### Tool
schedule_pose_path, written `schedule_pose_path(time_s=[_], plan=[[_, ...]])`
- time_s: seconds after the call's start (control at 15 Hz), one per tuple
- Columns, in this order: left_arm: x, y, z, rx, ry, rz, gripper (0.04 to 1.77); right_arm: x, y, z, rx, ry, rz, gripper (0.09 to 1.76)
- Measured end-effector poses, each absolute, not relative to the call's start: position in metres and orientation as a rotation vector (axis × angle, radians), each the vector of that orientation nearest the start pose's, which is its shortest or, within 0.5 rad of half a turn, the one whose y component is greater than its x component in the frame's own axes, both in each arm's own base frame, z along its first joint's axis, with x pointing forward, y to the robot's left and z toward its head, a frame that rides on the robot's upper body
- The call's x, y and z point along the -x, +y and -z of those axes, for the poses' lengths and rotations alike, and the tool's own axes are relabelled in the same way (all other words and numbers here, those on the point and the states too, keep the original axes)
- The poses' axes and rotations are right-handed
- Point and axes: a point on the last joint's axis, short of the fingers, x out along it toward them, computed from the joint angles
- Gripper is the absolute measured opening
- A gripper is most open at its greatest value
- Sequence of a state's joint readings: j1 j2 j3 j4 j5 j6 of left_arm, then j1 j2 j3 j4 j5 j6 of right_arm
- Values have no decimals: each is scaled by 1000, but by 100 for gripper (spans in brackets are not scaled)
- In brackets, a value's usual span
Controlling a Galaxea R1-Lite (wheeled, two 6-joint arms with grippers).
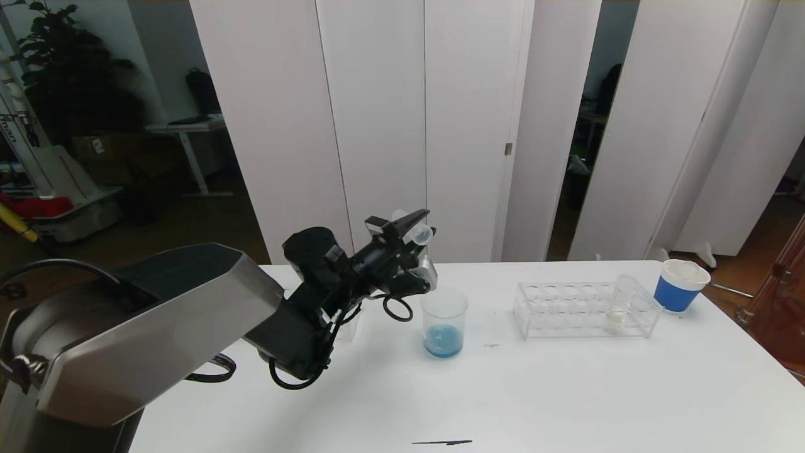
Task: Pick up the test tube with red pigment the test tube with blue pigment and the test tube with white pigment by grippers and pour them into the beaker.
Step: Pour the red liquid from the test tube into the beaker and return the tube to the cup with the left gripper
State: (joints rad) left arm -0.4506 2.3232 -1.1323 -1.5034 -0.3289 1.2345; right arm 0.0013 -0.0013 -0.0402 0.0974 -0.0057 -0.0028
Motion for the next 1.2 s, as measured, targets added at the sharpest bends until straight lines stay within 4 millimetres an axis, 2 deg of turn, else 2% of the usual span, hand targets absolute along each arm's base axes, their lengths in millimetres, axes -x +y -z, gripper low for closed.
schedule_pose_path(time_s=[0.2, 0.47, 0.67, 0.87, 1.07, 1.2], plan=[[-384, -194, -129, -979, -631, 560, 60, 26, 0, -77, 3, 56, 5, 175], [-373, -186, -148, -739, -355, 681, 60, 26, 0, -77, 3, 57, 5, 175], [-365, -177, -168, -568, -176, 578, 60, 26, 0, -77, 3, 56, 5, 175], [-353, -176, -186, -293, -5, 494, 60, 26, 0, -77, 3, 56, 4, 175], [-342, -171, -202, -47, 92, 389, 60, 26, 0, -77, 3, 56, 5, 175], [-337, -165, -202, -8, 141, 279, 60, 26, 0, -77, 3, 56, 4, 175]])
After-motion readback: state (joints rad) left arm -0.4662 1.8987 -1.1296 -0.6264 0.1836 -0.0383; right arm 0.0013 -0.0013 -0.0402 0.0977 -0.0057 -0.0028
